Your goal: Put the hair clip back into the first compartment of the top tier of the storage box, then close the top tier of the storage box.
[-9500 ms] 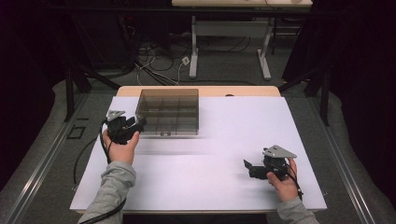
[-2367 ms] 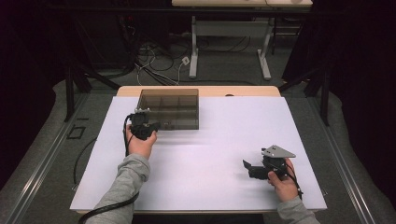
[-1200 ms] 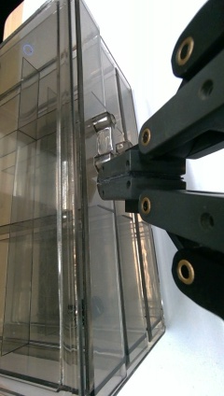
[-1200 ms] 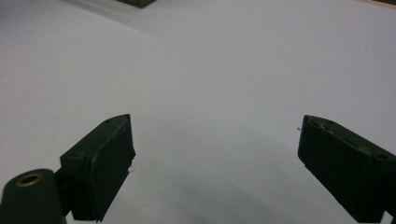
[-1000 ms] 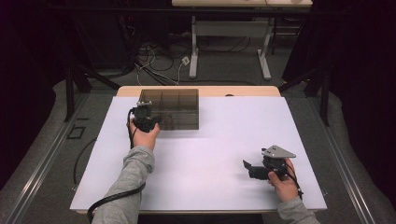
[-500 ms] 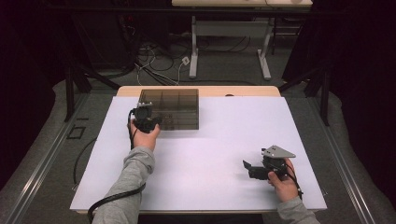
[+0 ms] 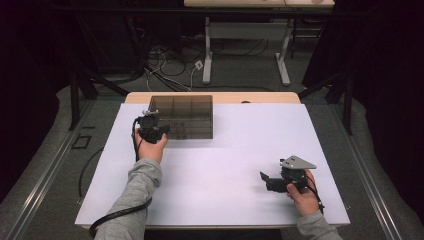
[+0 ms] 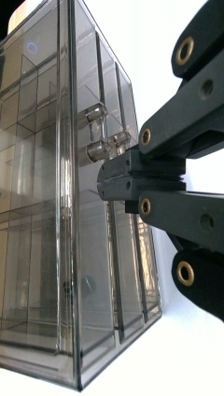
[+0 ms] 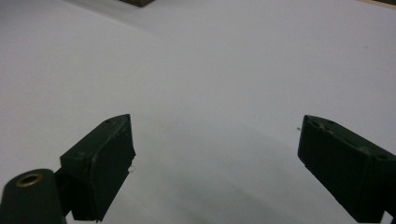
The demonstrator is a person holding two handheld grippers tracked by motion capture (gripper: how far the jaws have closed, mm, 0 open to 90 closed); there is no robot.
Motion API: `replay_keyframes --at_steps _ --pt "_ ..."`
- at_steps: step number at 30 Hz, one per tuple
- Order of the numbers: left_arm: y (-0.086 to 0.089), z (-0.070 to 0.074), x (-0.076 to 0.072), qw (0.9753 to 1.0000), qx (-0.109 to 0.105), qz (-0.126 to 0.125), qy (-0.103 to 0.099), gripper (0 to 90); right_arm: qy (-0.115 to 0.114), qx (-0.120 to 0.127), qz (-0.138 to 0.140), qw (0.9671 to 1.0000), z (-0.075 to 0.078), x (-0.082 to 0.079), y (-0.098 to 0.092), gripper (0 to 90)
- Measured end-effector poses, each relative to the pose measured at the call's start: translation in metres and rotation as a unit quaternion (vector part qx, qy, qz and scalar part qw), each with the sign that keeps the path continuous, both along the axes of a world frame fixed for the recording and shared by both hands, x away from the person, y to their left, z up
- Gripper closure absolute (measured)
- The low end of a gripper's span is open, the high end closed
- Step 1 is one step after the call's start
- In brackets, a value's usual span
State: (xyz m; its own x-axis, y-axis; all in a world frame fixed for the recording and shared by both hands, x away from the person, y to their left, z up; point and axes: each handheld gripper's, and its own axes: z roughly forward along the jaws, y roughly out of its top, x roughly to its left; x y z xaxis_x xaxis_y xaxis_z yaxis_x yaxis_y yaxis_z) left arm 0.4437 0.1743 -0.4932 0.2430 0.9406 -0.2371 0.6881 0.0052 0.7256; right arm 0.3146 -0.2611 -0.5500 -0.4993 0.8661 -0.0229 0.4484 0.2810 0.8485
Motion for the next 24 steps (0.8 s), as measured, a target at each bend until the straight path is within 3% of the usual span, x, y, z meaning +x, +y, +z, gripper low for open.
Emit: replay_keyframes --at_steps 17,24 --pt "0.008 0.009 -0.01 0.9998 -0.014 -0.006 -0.014 78.0 -0.002 -0.002 -0.002 1.0 0.0 -0.001 0.0 10.0" --pt "0.006 0.014 -0.013 0.9997 -0.006 -0.014 -0.017 76.0 0.0 -0.002 -0.004 1.0 0.001 -0.001 0.0 10.0"
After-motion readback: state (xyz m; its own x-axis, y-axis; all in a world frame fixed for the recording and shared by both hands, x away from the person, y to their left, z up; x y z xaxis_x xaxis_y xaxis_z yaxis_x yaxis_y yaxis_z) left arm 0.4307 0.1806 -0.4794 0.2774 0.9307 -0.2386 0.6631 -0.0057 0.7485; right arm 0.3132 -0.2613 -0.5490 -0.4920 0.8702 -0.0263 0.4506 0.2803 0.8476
